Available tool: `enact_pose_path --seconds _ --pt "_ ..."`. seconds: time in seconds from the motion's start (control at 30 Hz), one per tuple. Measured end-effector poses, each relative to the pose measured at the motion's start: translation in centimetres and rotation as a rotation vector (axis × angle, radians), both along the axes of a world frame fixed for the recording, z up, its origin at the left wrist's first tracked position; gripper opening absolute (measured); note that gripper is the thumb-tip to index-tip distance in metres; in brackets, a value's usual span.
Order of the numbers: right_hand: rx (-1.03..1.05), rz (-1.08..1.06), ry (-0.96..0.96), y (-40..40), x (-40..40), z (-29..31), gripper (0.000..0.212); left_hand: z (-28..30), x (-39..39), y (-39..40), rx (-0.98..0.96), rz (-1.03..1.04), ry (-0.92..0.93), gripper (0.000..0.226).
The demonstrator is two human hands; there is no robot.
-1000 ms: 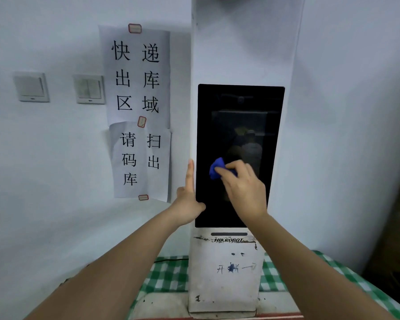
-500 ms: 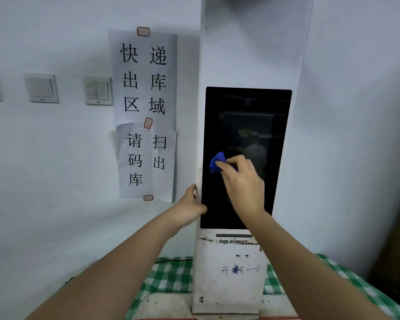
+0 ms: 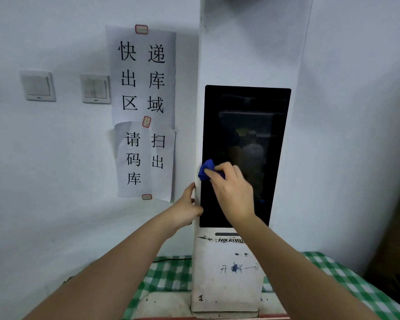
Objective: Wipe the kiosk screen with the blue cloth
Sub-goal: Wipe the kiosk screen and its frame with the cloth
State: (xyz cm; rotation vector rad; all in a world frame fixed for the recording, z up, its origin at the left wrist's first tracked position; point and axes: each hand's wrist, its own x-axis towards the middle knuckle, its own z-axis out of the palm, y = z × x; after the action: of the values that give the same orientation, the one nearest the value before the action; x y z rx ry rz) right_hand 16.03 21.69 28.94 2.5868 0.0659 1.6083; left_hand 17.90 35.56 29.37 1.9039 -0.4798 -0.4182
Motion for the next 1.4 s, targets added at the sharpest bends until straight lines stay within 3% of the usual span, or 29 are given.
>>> enact_pose_path --seconds 0.2,0.4,0.53,0.63,0.8,1.07,1.17,1.27,1.4 --pt "-0.356 0.073 0.155 -0.7 -0.2 -0.9 0.048 -0.1 -0.2 0.3 0.029 0.046 0.004 0.076" --pt "-0.012 -0.004 0.062 0.5 0.0 0.3 0.048 0.5 -0.3 0.0 0.008 0.071 0.031 0.074" --pt "-0.285 0.038 0.187 0.1 -0.2 -2.6 0.059 -0.1 -0.5 0.1 0.061 0.076 0.04 0.063" --pt "-0.404 0.05 0.225 -0.4 -0.5 -2.3 0.053 -0.4 -0.5 0.7 0.137 0.073 0.077 0.076" --pt "-0.149 0.002 0.103 0.1 -0.4 0.5 0.051 0.0 -0.5 0.9 0.152 0.079 0.086 0.085" --pt "-0.424 0.052 0.292 0.0 -0.7 -2.5 0.057 -0.5 -0.6 0.6 0.161 0.09 0.072 0.085" --pt "-0.265 0.006 0.169 -0.4 -0.6 -0.5 0.048 -0.4 -0.4 0.8 0.171 0.088 0.078 0.082" --pt "-0.081 -0.032 0.097 -0.2 -0.6 -0.1 0.051 -0.4 -0.3 0.6 0.176 0.086 0.087 0.087" --pt "-0.28 0.031 0.21 0.0 -0.6 -3.1 0.06 -0.8 -0.4 0.1 0.179 0.081 0.074 0.09"
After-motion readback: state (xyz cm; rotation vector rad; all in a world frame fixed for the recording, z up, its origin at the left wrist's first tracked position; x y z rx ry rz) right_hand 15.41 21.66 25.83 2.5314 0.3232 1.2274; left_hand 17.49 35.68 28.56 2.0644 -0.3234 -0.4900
